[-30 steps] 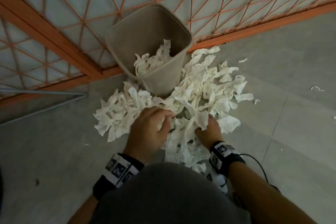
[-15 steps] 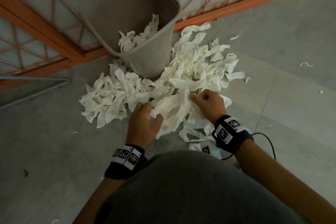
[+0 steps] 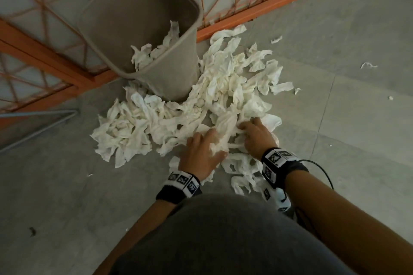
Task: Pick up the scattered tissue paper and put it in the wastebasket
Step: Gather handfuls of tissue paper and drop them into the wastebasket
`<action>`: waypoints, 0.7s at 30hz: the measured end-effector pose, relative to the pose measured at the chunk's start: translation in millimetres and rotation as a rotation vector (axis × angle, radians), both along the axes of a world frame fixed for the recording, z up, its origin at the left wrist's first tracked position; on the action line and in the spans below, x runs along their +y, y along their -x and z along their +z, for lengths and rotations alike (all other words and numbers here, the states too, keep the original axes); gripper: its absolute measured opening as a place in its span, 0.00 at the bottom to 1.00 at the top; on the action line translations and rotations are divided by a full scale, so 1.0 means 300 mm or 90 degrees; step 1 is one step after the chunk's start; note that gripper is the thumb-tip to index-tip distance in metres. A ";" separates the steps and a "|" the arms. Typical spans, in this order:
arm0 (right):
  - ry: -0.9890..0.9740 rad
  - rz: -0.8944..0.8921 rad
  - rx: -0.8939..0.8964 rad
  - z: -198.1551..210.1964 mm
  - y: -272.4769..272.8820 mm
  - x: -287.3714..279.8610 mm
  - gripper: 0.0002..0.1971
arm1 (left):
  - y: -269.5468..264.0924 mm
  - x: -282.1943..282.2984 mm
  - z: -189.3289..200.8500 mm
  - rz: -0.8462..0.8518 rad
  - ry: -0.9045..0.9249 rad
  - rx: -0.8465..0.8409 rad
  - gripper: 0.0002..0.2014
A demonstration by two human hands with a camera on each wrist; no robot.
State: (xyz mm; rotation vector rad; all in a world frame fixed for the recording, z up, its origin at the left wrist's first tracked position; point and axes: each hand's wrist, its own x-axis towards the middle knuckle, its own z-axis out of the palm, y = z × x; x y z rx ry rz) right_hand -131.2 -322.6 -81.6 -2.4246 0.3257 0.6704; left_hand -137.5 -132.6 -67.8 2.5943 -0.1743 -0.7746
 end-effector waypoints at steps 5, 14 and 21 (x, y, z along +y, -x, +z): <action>-0.060 -0.143 -0.033 0.018 -0.008 -0.002 0.15 | -0.011 0.006 -0.039 0.027 0.029 -0.064 0.19; -0.150 -0.328 -0.163 0.063 -0.049 -0.036 0.12 | -0.035 0.081 0.143 0.156 0.296 -0.233 0.29; -0.145 -0.269 -0.109 0.027 -0.027 -0.094 0.33 | -0.028 0.021 0.121 0.057 0.135 -0.216 0.26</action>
